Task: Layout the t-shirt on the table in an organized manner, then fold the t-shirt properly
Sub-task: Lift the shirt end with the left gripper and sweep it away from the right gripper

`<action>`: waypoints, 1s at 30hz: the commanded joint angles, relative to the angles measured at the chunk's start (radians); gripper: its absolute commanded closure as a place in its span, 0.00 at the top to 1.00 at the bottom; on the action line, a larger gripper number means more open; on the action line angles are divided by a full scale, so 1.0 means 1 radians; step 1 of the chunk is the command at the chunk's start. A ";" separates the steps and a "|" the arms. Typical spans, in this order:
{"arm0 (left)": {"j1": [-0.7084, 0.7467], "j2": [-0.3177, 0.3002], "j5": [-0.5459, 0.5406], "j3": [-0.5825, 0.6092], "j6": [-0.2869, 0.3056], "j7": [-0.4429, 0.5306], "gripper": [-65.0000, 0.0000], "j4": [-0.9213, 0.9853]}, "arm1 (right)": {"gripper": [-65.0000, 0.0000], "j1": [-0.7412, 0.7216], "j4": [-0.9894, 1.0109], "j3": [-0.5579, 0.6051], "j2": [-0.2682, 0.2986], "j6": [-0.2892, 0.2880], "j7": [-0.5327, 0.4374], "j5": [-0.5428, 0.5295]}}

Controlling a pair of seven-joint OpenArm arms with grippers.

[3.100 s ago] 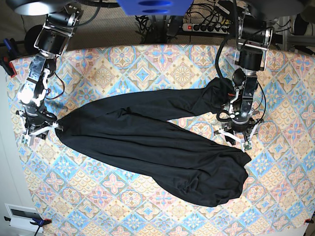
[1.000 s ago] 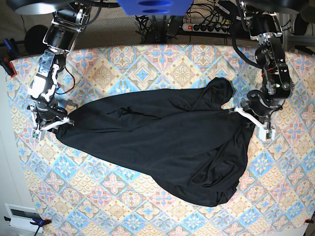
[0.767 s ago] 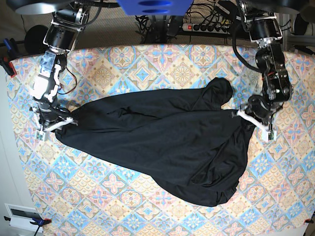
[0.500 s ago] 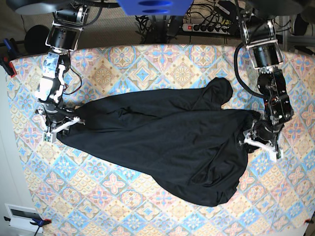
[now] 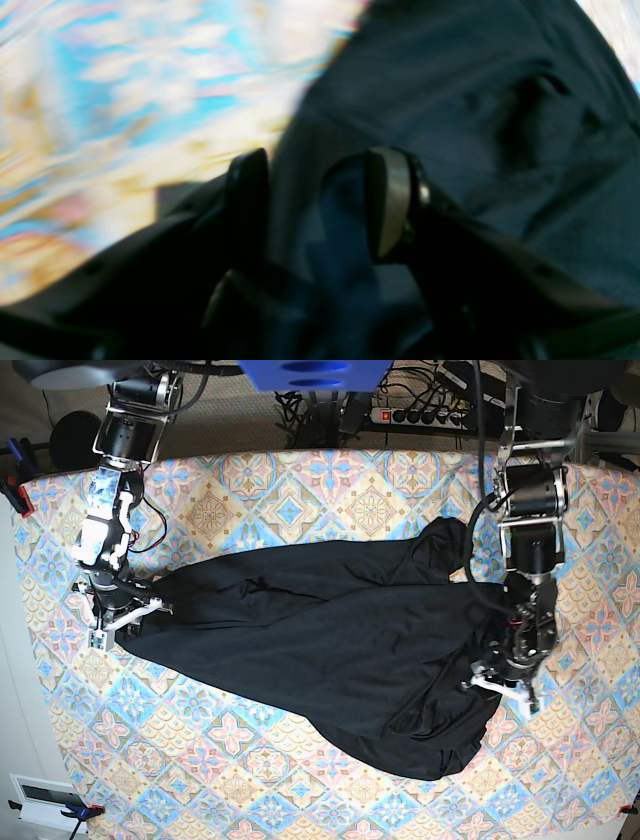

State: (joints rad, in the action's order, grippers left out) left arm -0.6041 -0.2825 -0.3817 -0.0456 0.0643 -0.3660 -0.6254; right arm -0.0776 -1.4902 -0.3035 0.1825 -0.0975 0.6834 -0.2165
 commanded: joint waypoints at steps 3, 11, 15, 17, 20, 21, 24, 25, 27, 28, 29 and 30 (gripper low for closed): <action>-0.056 0.010 0.008 0.045 0.004 0.075 0.45 0.051 | 0.18 -0.020 -0.019 -0.006 0.013 -0.001 -0.023 -0.005; -0.165 0.018 -0.003 0.049 0.004 0.081 0.00 0.058 | 0.18 -0.020 -0.019 -0.010 0.013 -0.001 -0.023 -0.005; -0.185 -0.008 -0.003 0.046 0.004 0.074 0.02 -0.138 | 0.18 -0.020 -0.019 -0.012 0.013 -0.001 -0.023 -0.005; -0.185 -0.025 -0.003 0.020 0.004 0.072 0.01 -0.236 | 0.18 -0.020 -0.019 -0.012 0.015 -0.001 -0.023 -0.005; -0.245 -0.027 0.003 -0.017 0.004 0.072 0.00 -0.287 | 0.18 -0.020 -0.019 -0.009 0.015 -0.001 -0.023 -0.005; -0.282 -0.027 0.007 -0.023 0.004 0.072 0.00 -0.287 | 0.18 -0.020 -0.019 -0.007 0.015 -0.001 -0.023 -0.005; -0.369 -0.030 0.008 -0.026 0.004 0.081 0.00 -0.287 | 0.18 -0.020 -0.019 -0.006 0.013 -0.001 -0.023 -0.005; -0.408 -0.030 0.010 -0.023 0.004 0.088 0.00 -0.282 | 0.18 -0.020 -0.019 -0.006 0.013 -0.001 -0.023 -0.005; -0.478 -0.030 0.011 -0.020 0.004 0.114 0.00 -0.238 | 0.18 -0.020 -0.020 -0.006 0.013 -0.001 -0.023 -0.005; -0.524 -0.030 0.011 -0.020 0.004 0.126 0.00 -0.198 | 0.18 -0.020 -0.020 -0.006 0.013 -0.001 -0.023 -0.005; -0.569 -0.030 0.011 -0.018 0.004 0.132 0.00 -0.167 | 0.18 -0.020 -0.020 -0.006 0.013 -0.001 -0.023 -0.005; -0.617 -0.030 0.011 -0.018 0.004 0.134 0.00 -0.139 | 0.18 -0.020 -0.028 -0.006 0.013 -0.001 -0.023 -0.005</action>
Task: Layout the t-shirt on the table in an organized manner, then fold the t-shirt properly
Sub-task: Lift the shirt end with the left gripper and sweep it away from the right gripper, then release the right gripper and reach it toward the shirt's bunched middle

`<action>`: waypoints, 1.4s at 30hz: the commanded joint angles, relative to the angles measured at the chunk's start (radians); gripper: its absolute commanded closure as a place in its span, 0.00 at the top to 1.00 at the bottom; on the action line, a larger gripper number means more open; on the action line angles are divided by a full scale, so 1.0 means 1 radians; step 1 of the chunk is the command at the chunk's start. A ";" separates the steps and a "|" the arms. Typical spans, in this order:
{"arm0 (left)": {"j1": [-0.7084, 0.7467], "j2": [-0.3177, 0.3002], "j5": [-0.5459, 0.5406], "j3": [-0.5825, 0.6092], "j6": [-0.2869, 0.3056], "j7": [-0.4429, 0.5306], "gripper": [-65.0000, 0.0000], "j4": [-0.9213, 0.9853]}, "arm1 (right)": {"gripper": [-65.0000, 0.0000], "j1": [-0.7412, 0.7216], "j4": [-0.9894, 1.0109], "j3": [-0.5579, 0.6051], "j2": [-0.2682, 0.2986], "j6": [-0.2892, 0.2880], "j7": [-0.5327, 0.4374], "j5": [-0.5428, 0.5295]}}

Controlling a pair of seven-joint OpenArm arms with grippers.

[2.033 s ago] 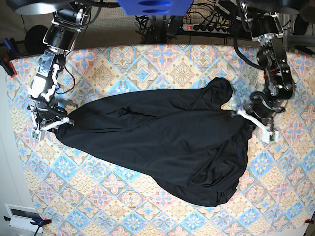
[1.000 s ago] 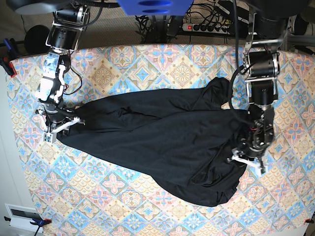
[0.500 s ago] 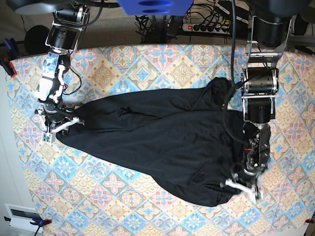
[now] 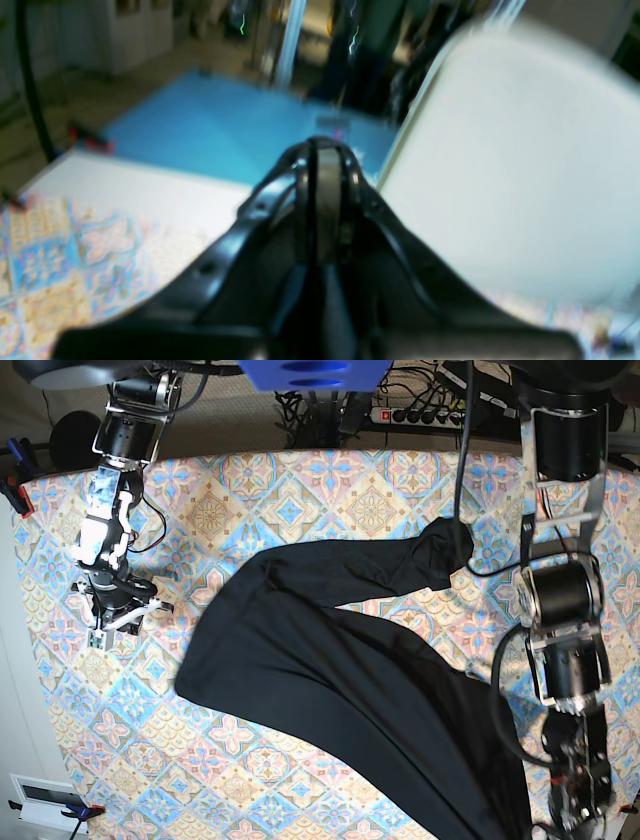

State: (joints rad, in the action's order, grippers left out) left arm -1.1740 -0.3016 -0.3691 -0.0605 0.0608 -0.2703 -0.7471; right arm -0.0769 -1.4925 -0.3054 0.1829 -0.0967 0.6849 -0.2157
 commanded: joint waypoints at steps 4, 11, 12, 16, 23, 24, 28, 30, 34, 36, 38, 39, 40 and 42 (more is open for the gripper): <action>-0.135 -0.005 -0.005 -0.003 0.007 0.039 0.00 -0.001 | 0.18 -0.002 -0.056 -0.004 0.011 -0.002 -0.021 -0.006; -0.135 -0.008 -0.003 0.052 0.007 0.036 0.00 0.001 | 0.19 0.002 -0.075 -0.002 0.011 -0.007 -0.017 -0.006; -0.135 -0.009 -0.003 0.080 0.007 0.038 0.00 0.001 | 0.19 0.010 -0.075 -0.002 0.011 -0.007 -0.018 -0.006; -0.135 -0.032 -0.005 0.118 0.007 0.042 0.00 0.001 | 0.19 0.019 -0.075 0.042 0.011 -0.007 -0.023 -0.006; -0.042 -0.034 0.051 0.124 0.007 0.136 0.00 0.008 | 0.19 0.021 -0.076 0.105 0.013 -0.007 -0.023 -0.006; -0.028 -0.034 0.078 0.124 0.007 0.145 0.00 0.008 | 0.19 0.021 -0.076 0.116 0.013 -0.007 -0.023 -0.006; 0.010 -0.031 0.242 0.124 0.007 0.190 0.01 0.059 | 0.19 0.022 -0.076 0.145 0.013 -0.007 -0.021 -0.006; 0.019 -0.031 0.308 0.123 -0.020 0.191 0.05 0.090 | 0.19 0.024 -0.078 0.153 0.013 -0.007 -0.020 -0.006; 0.068 -0.031 0.404 0.123 -0.269 0.191 0.26 0.110 | 0.19 0.050 -0.107 0.156 0.014 -0.007 -0.021 -0.006; 0.092 -0.032 0.433 0.124 -0.384 0.191 0.32 0.110 | 0.19 0.056 -0.113 0.156 0.014 -0.007 -0.021 -0.006; 0.124 -0.034 0.453 0.126 -0.407 0.191 0.32 0.107 | 0.19 0.056 -0.113 0.157 0.014 -0.007 -0.018 -0.006; 0.142 -0.035 0.457 0.126 -0.407 0.191 0.31 0.105 | 0.19 0.056 -0.113 0.157 0.014 -0.007 -0.018 -0.006; 0.161 -0.035 0.457 0.126 -0.407 0.191 0.31 0.103 | 0.19 0.056 -0.115 0.159 0.013 -0.007 -0.017 -0.006; 0.187 -0.038 0.457 0.124 -0.407 0.191 0.31 0.103 | 0.19 0.058 -0.118 0.183 0.013 -0.007 -0.017 -0.006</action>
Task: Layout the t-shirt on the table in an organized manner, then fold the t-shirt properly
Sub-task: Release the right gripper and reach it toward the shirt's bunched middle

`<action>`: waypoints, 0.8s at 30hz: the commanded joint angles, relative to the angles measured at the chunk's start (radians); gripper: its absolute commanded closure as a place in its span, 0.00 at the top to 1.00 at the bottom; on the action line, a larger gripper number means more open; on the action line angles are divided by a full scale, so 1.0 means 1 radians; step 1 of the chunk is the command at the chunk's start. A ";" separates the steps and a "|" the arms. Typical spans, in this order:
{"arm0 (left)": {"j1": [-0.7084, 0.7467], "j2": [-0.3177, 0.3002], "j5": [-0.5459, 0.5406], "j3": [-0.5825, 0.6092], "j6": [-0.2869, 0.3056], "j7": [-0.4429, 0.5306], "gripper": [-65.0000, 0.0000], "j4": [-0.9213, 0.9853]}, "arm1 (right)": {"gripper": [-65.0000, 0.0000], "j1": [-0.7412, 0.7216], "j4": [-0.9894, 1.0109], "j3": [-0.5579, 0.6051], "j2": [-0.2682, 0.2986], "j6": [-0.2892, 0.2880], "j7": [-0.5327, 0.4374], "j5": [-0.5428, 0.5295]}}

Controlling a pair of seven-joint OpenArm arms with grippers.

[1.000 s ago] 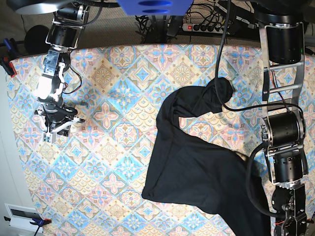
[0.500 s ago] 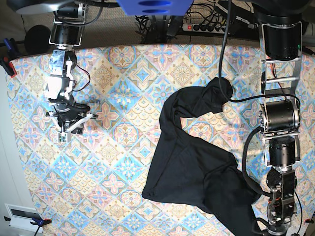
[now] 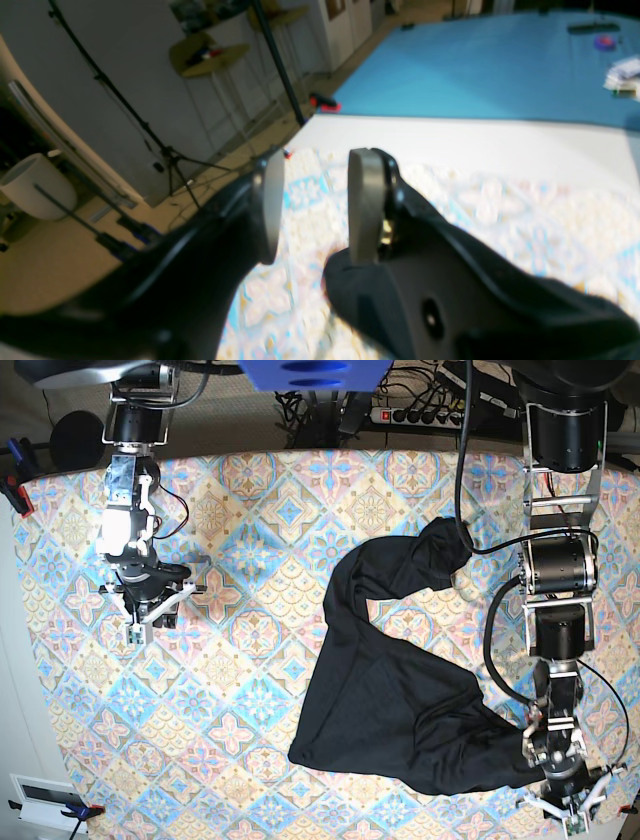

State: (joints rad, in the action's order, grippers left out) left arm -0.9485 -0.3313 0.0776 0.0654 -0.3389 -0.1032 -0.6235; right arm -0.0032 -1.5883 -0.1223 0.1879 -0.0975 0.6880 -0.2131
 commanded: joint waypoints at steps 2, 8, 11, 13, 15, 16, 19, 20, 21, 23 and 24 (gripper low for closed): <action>-0.004 -0.032 -0.003 -0.003 -0.007 0.024 0.30 -0.039 | 0.19 -0.016 -0.022 0.045 0.009 -0.006 -0.020 -0.009; 0.286 -0.079 -0.003 -0.002 -0.006 0.016 0.30 -0.347 | 0.21 -0.017 -0.024 0.226 0.014 -0.006 -0.026 -0.009; 0.434 -0.087 -0.003 -0.003 -0.006 0.016 0.31 -0.491 | 0.23 -0.025 -0.016 0.289 0.014 -0.006 -0.026 -0.009; 0.514 -0.084 -0.003 -0.008 -0.006 0.016 0.31 -0.548 | 0.22 -0.027 -0.008 0.316 0.011 -0.006 -0.026 -0.007; 0.583 -0.081 -0.003 -0.011 -0.006 0.016 0.31 -0.589 | 0.20 -0.070 0.009 0.321 0.008 -0.006 -0.027 -0.009; 0.615 -0.081 -0.003 -0.008 -0.006 0.016 0.31 -0.602 | 0.19 -0.106 0.027 0.322 0.008 -0.006 -0.027 -0.009; 0.699 -0.079 -0.006 -0.003 -0.006 0.016 0.31 -0.617 | 0.18 -0.157 0.058 0.324 -0.018 -0.006 -0.027 -0.009; 0.722 -0.079 -0.019 -0.003 -0.006 0.016 0.31 -0.617 | 0.18 -0.168 0.067 0.324 -0.040 -0.006 -0.029 -0.009; 0.744 -0.079 -0.049 -0.003 -0.004 0.016 0.31 -0.617 | 0.18 -0.183 0.076 0.326 -0.057 -0.006 -0.029 -0.009; 0.774 -0.078 -0.121 0.001 0.008 0.012 0.31 -0.617 | 0.19 -0.208 0.092 0.347 -0.069 -0.006 -0.029 -0.009; 0.782 -0.078 -0.177 0.014 0.036 -0.017 0.31 -0.617 | 0.21 -0.223 0.102 0.369 -0.070 -0.006 -0.029 -0.009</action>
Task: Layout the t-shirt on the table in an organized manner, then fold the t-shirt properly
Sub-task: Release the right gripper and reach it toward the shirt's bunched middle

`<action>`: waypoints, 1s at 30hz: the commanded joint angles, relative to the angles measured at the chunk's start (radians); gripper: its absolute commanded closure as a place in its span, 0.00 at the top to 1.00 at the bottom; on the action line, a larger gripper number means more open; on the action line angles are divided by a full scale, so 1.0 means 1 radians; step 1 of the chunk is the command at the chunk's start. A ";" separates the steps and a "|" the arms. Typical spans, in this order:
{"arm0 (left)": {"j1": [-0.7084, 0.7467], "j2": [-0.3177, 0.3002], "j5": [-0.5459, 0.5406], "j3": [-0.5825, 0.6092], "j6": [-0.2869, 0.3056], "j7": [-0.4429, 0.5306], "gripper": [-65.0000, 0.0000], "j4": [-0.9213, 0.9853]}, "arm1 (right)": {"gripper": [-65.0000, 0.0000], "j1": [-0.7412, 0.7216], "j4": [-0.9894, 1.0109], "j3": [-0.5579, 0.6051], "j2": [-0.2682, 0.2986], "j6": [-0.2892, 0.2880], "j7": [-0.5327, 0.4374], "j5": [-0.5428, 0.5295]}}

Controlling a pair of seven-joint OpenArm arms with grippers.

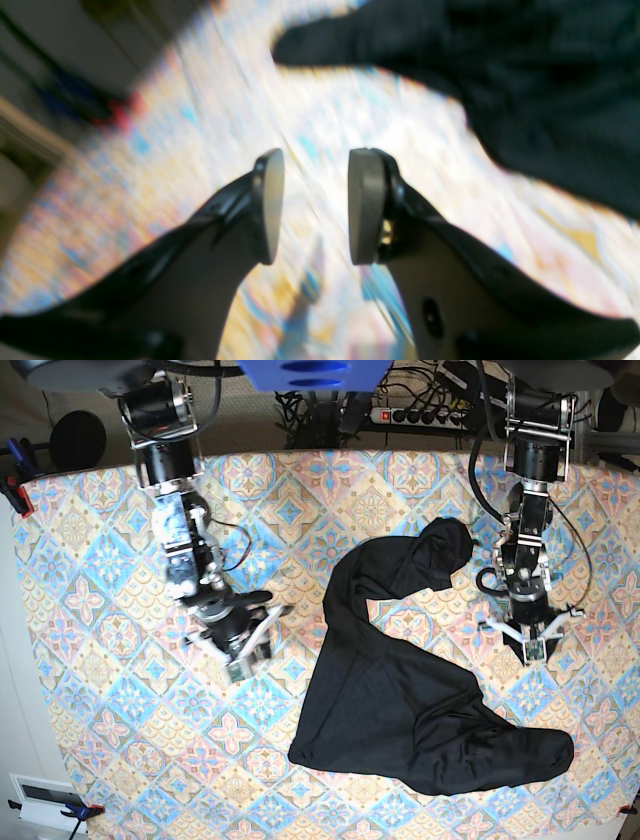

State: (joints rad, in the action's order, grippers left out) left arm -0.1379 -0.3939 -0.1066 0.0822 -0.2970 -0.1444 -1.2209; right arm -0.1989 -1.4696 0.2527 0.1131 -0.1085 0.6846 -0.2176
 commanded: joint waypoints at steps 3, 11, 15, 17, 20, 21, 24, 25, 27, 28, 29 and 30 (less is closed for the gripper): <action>-0.033 -0.020 -0.160 0.006 0.094 -0.137 0.31 -0.021 | 0.26 -0.063 0.013 0.049 -0.017 0.005 -0.027 -0.003; -0.050 -0.053 -0.417 0.006 0.135 -0.398 0.31 -0.102 | 0.40 -0.187 0.180 0.099 -0.129 0.005 -0.024 -0.001; -0.053 -0.060 -0.483 -0.017 0.135 -0.585 0.31 -0.187 | 0.41 -0.304 0.310 0.099 -0.137 0.005 -0.024 -0.001; -0.053 -0.055 -0.514 -0.072 0.135 -0.651 0.31 -0.224 | 0.41 -0.340 0.376 0.095 -0.160 0.005 -0.024 -0.001; -0.049 -0.050 -0.574 -0.143 0.135 -0.722 0.31 -0.264 | 0.41 -0.391 0.473 0.092 -0.183 0.006 -0.026 0.001; -0.049 -0.047 -0.595 -0.157 0.135 -0.742 0.31 -0.271 | 0.41 -0.406 0.498 0.092 -0.194 0.006 -0.026 0.001; -0.049 -0.040 -0.643 -0.200 0.135 -0.795 0.31 -0.285 | 0.41 -0.442 0.561 0.092 -0.214 0.006 -0.026 0.001; -0.049 -0.040 -0.654 -0.207 0.135 -0.811 0.31 -0.285 | 0.42 -0.446 0.579 0.092 -0.214 0.008 -0.026 0.001; -0.049 -0.040 -0.663 -0.210 0.135 -0.821 0.31 -0.285 | 0.42 -0.451 0.608 0.092 -0.214 0.008 -0.026 0.001; -0.049 -0.040 -0.663 -0.210 0.135 -0.825 0.31 -0.287 | 0.42 -0.451 0.620 0.092 -0.214 0.008 -0.026 0.001; -0.049 -0.040 -0.663 -0.210 0.135 -0.825 0.31 -0.291 | 0.42 -0.455 0.631 0.093 -0.214 0.008 -0.026 0.001; -0.049 -0.038 -0.663 -0.210 0.135 -0.825 0.31 -0.291 | 0.42 -0.460 0.642 0.098 -0.214 0.010 -0.026 0.001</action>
State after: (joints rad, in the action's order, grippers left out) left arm -0.1661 -0.4160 -0.7601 -0.1200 -0.1642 -0.9821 -1.4899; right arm -0.6312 -0.8150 0.3473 -0.0906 -0.0921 0.6720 -0.2111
